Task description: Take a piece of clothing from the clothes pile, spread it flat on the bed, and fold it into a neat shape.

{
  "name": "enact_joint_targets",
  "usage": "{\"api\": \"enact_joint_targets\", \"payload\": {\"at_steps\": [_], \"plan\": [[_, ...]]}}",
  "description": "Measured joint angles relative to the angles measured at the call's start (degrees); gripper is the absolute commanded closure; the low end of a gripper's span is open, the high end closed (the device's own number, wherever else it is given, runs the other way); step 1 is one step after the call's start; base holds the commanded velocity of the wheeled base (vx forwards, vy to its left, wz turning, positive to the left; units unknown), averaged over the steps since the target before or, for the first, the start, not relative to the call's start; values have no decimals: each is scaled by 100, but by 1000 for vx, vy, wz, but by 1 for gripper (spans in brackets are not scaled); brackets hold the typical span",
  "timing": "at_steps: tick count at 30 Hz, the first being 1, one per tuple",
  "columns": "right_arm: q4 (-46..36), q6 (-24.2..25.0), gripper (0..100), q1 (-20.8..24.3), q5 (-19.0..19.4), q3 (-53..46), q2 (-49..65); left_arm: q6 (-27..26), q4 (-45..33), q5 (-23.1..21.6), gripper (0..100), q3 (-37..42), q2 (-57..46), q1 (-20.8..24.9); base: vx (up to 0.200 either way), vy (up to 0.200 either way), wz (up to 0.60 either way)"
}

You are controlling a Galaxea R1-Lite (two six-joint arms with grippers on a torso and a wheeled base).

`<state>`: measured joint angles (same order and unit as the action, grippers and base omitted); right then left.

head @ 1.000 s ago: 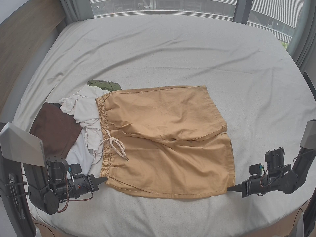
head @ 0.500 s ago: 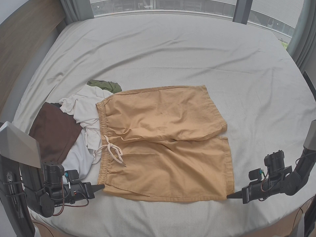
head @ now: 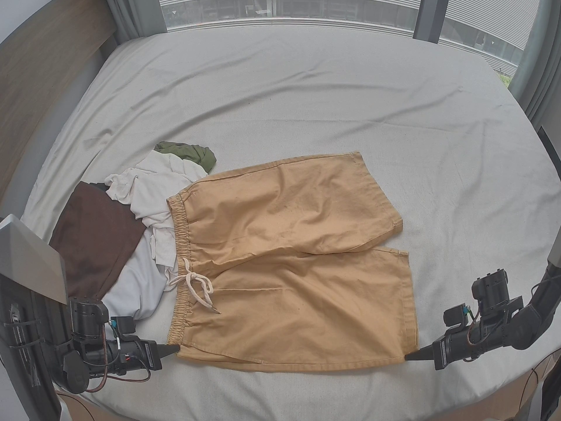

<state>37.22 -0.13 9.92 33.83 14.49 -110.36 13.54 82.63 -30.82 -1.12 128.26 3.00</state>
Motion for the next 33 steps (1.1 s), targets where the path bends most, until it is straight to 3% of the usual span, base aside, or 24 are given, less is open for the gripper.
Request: {"api": "enact_joint_targets", "payload": {"at_steps": [12,18,24,33], "plan": [[-266,-257,100,10,-2,-182,129,-367,-957,-150,100,13,-276,0,0,0,0],[121,-210,100,2,77,-57,190,-299,-536,-241,100,11,-413,-22,0,0,0],[1251,124,100,-74,254,113,210,288,441,-277,100,-69,-441,35,0,0,0],[3417,1014,100,-100,266,438,55,1026,608,-244,100,-522,-590,151,0,0,0]]}}
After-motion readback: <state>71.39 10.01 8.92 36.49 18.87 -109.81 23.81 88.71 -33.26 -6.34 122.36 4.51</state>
